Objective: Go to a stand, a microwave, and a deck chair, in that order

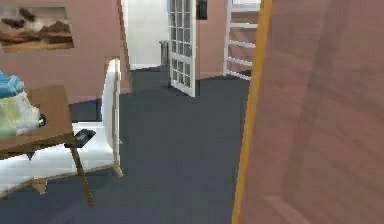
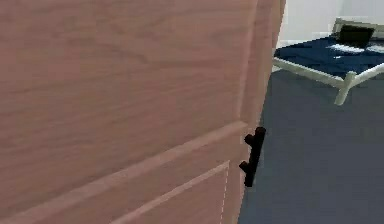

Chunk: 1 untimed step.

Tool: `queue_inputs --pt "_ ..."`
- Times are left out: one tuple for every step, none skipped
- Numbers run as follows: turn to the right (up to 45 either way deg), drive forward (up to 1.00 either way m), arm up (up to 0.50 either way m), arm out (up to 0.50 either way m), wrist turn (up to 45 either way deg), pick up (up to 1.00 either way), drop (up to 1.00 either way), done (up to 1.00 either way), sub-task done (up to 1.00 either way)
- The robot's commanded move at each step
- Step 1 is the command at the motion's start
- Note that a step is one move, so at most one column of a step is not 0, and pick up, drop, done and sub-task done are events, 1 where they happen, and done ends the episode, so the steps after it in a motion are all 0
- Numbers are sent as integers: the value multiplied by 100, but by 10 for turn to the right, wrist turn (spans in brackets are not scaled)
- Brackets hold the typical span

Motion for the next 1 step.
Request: queue_inputs --pt "-270 0 0 0 0 0 0 0 0"
